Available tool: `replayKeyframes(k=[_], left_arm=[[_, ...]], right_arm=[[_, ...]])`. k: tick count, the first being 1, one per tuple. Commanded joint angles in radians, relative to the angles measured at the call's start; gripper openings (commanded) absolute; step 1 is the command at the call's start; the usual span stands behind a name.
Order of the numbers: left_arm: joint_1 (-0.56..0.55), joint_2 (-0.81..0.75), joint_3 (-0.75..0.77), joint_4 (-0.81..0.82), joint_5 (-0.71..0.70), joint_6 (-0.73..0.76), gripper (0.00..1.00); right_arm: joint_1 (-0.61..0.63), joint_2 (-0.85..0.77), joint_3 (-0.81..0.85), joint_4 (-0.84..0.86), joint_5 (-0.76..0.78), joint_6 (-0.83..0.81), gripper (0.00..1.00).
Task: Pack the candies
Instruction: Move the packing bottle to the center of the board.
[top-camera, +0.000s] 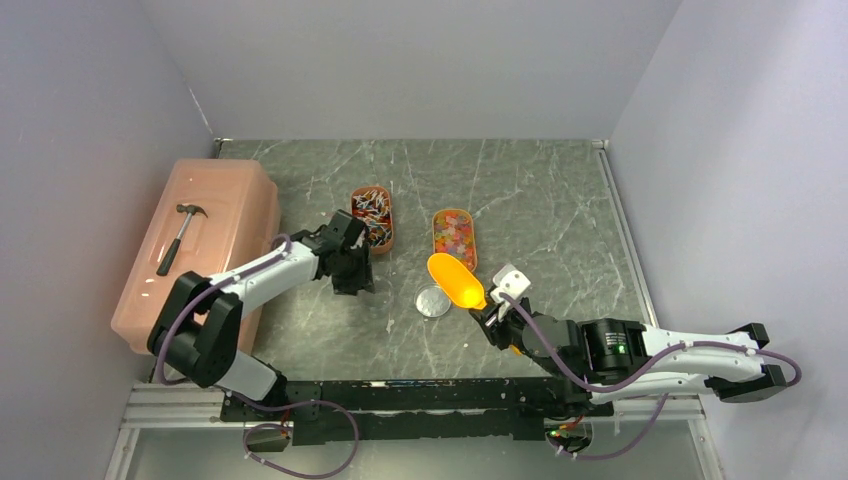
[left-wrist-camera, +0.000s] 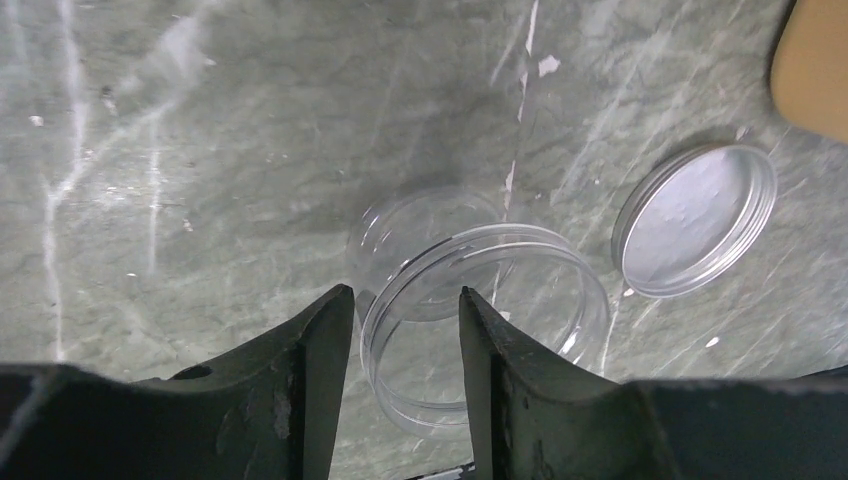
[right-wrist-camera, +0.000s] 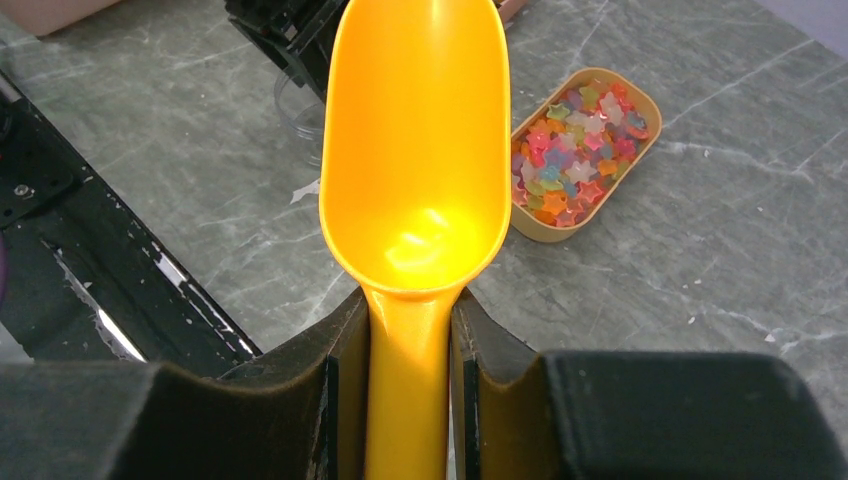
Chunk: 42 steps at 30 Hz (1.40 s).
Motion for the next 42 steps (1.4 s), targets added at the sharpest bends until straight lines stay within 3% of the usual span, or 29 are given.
replayKeyframes(k=[1,31,42], left_arm=[[-0.054,0.036,0.025,0.019,0.014,0.024,0.47],[-0.305,0.2,0.204,0.005,-0.035,0.055,0.4],[-0.306,0.125,0.215,-0.035,-0.055,0.06,0.49]], right_arm=[[0.0,-0.01,0.0,0.008,0.013,0.027,0.0],[0.001,-0.025,0.02,-0.104,0.066,0.118,0.0],[0.0,-0.007,0.038,-0.143,0.105,0.158,0.0]])
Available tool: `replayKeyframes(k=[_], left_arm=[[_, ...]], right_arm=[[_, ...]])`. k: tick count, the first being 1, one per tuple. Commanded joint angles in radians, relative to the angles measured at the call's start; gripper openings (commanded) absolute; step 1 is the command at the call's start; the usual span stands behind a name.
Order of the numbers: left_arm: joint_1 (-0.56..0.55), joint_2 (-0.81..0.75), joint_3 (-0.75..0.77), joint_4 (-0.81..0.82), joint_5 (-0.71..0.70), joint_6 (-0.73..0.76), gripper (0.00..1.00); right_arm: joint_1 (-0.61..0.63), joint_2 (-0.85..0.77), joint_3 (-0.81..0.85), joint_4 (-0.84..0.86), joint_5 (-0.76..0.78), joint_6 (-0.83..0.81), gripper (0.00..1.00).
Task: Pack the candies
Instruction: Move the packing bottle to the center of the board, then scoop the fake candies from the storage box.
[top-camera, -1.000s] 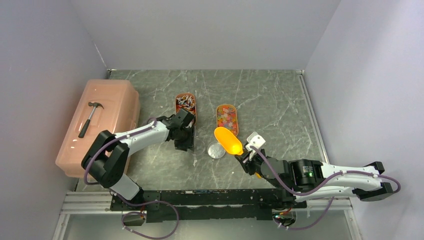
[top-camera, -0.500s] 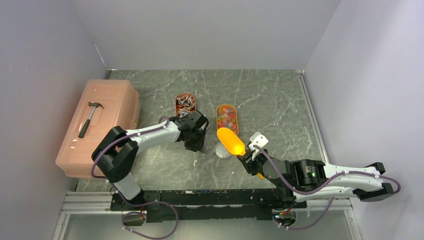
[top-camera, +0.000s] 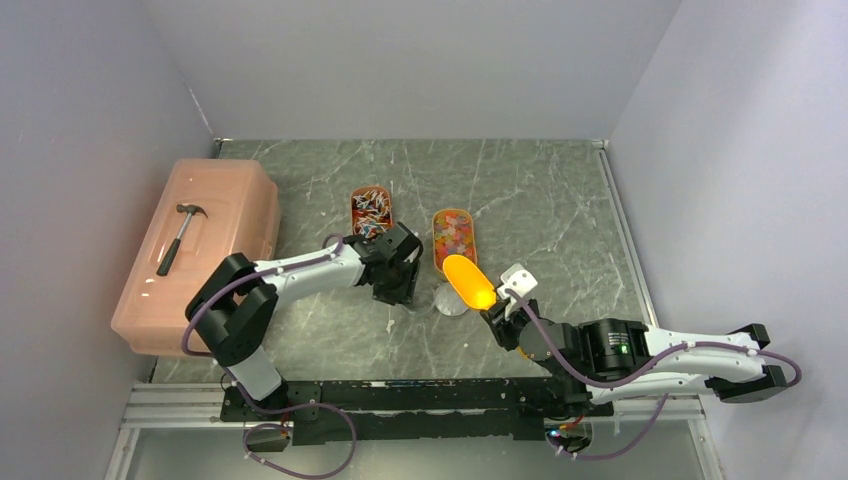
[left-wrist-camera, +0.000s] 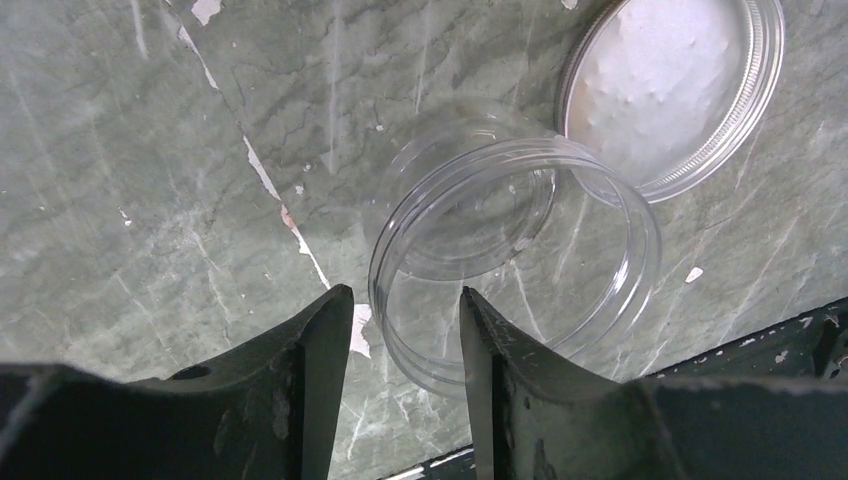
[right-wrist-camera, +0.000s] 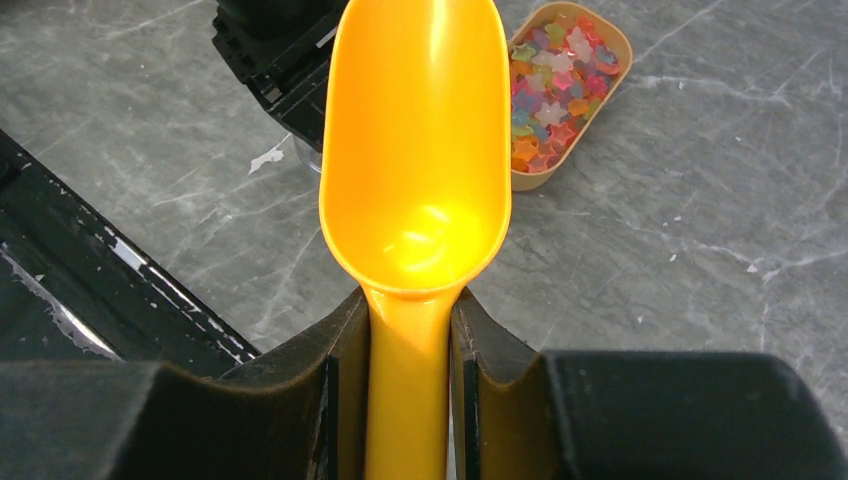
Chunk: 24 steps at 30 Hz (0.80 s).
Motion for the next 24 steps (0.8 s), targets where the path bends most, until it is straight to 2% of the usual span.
replayKeyframes(k=[1,8,13,16,20,24], left_arm=[[-0.002,-0.076,0.048,-0.031,-0.019,0.017,0.5],[-0.002,-0.182,0.121,-0.114,-0.073,0.043,0.53],[-0.002,-0.275,0.155,-0.181,-0.137,0.077,0.55],[-0.001,-0.338,0.167,-0.208,-0.189,0.108,0.57],[-0.002,-0.426,0.174,-0.24,-0.22,0.171,0.58],[-0.001,-0.514,0.153,-0.262,-0.249,0.249,0.6]], right_arm=[[0.001,-0.001,0.04,0.002,0.054,0.022,0.0],[-0.005,0.068,0.083,-0.02,0.07,0.026,0.0],[-0.055,0.127,0.111,-0.019,0.03,0.004,0.0],[-0.147,0.168,0.13,-0.001,-0.056,-0.027,0.0],[-0.32,0.22,0.18,0.009,-0.254,-0.076,0.0],[-0.436,0.309,0.265,-0.068,-0.374,-0.078,0.0]])
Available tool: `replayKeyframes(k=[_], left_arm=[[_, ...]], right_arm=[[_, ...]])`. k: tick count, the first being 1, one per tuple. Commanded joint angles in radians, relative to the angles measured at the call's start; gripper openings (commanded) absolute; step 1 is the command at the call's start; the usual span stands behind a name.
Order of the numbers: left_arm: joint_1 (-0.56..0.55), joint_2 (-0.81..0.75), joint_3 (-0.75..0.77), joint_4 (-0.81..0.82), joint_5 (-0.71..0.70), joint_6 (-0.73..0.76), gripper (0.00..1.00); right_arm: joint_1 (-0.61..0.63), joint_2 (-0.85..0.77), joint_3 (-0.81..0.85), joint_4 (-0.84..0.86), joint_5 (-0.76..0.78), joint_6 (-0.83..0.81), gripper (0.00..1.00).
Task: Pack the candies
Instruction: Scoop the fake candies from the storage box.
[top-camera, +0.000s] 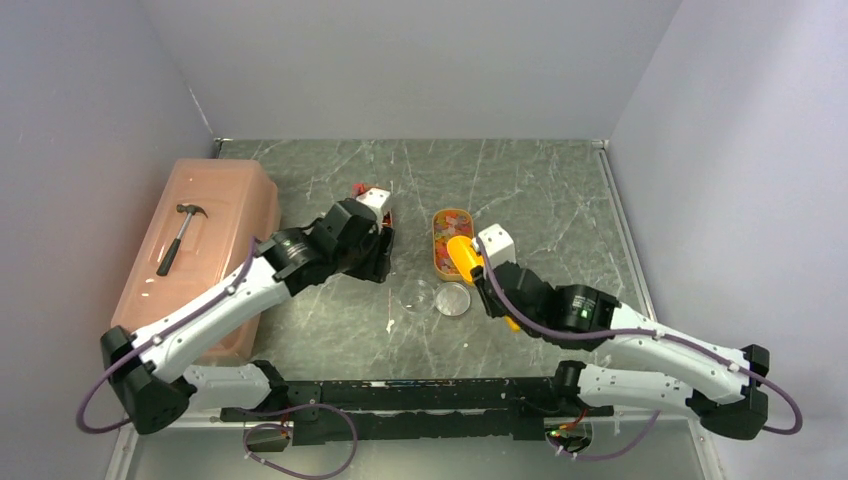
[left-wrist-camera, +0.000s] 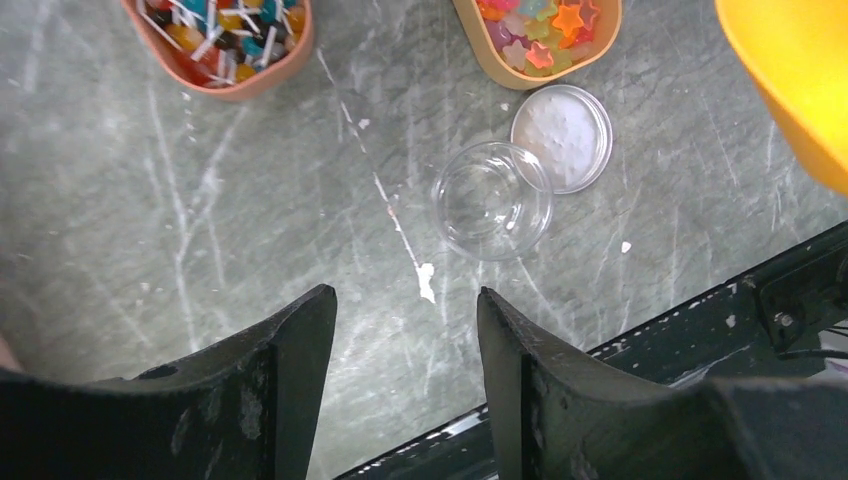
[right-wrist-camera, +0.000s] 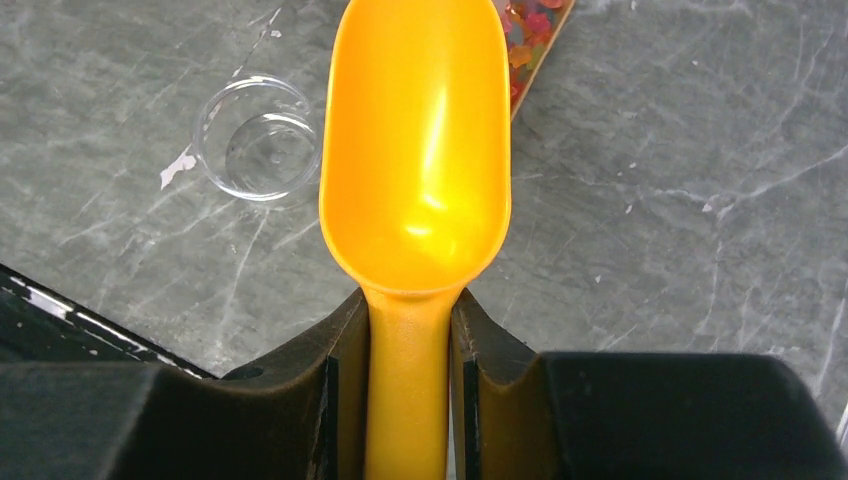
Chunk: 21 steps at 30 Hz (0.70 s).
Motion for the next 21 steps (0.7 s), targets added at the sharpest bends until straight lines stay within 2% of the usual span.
replayKeyframes(k=[1,7,14,21], left_arm=[[-0.001,-0.106,0.01,-0.04,-0.068,0.116,0.6],[0.0,-0.234,-0.06,-0.014,-0.065,0.193,0.65],[-0.001,-0.339,-0.134,0.038,-0.056,0.219,0.7],[-0.001,-0.391,-0.167,0.026,0.0,0.224,0.76]], right_arm=[[-0.101,0.084,0.133,-0.061,-0.181,-0.026,0.0],[-0.212,0.261,0.28,-0.202,-0.296,0.01,0.0],[-0.313,0.395,0.396,-0.302,-0.425,0.027,0.0],[-0.379,0.523,0.503,-0.434,-0.457,0.057,0.0]])
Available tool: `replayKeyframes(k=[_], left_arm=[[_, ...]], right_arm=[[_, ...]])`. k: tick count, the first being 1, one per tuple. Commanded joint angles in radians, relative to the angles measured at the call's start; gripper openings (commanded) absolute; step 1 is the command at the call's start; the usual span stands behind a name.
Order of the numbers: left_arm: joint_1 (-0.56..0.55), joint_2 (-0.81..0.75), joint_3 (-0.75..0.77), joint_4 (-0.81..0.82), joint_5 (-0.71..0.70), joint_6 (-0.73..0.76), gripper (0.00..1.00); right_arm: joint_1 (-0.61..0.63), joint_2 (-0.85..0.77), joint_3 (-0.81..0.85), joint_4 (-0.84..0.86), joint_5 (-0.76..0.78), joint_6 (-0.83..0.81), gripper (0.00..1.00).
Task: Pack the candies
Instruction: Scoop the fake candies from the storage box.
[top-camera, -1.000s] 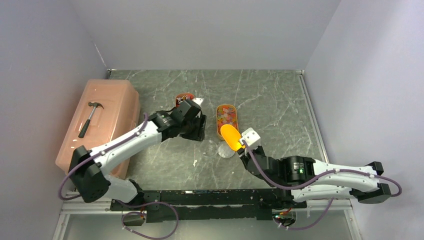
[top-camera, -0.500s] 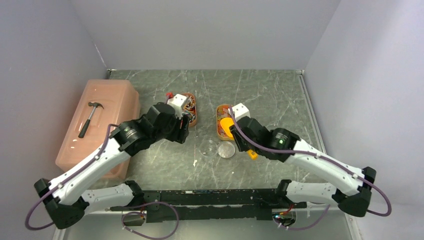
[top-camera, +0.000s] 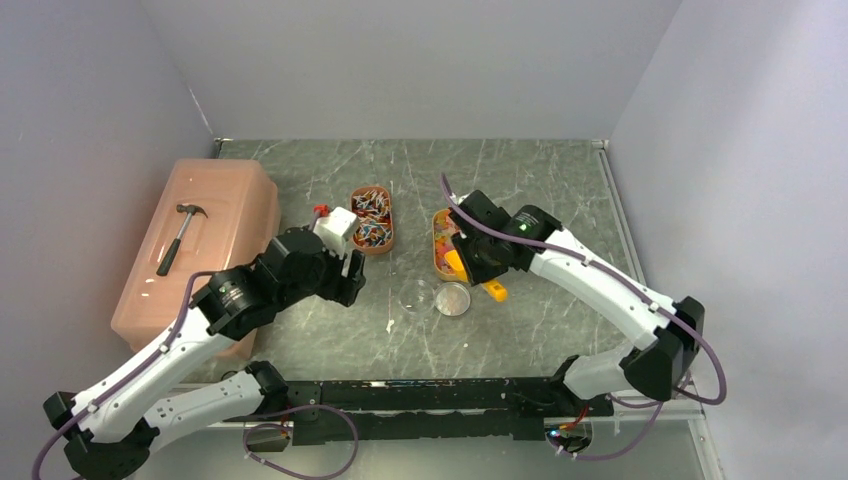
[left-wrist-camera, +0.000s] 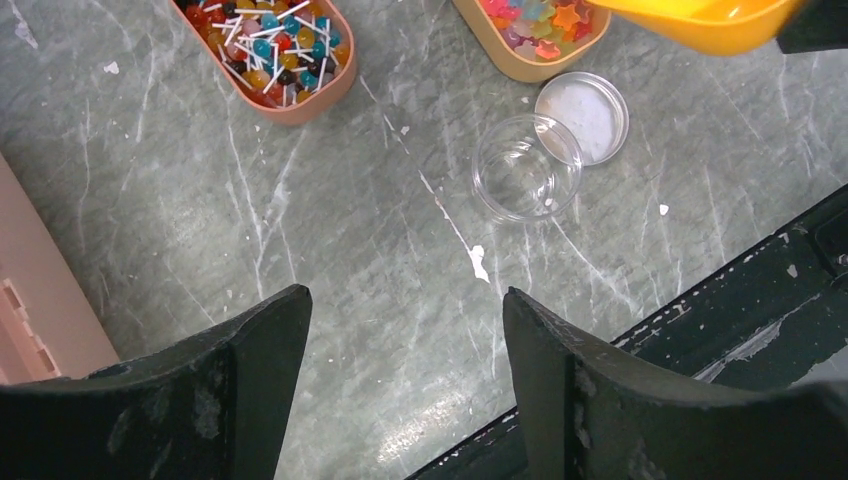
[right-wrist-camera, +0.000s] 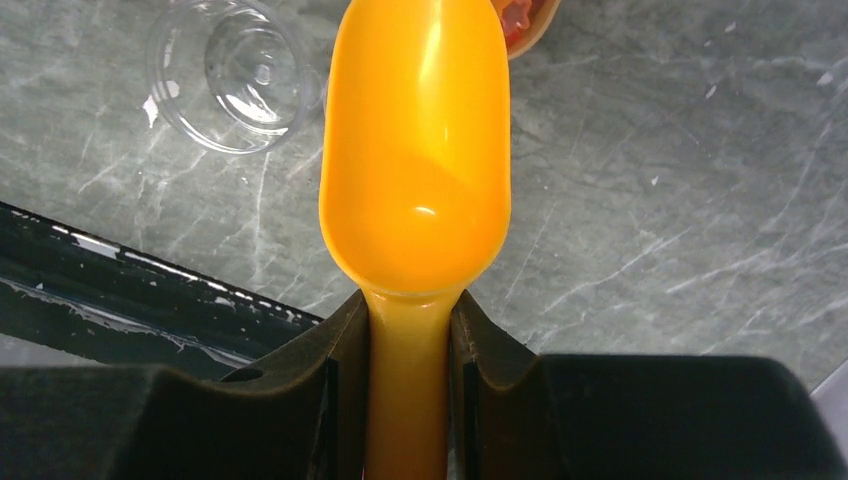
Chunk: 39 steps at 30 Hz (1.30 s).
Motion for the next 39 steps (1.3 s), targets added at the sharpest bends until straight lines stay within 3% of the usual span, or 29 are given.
replayKeyframes(k=[1,8,39], left_arm=[[-0.001,-0.032,-0.008,0.031,0.043,0.013,0.78],[-0.001,-0.069,-0.019,0.042,0.085,0.01,0.83],[-0.001,-0.154,-0.045,0.021,0.07,0.007,0.8]], right_arm=[[-0.032,0.05,0.092,-0.115,-0.039,0.027,0.0],[-0.11,0.136,0.125,-0.153,-0.119,0.019,0.0],[-0.236,0.485,0.303,-0.209,-0.219,-0.035,0.0]])
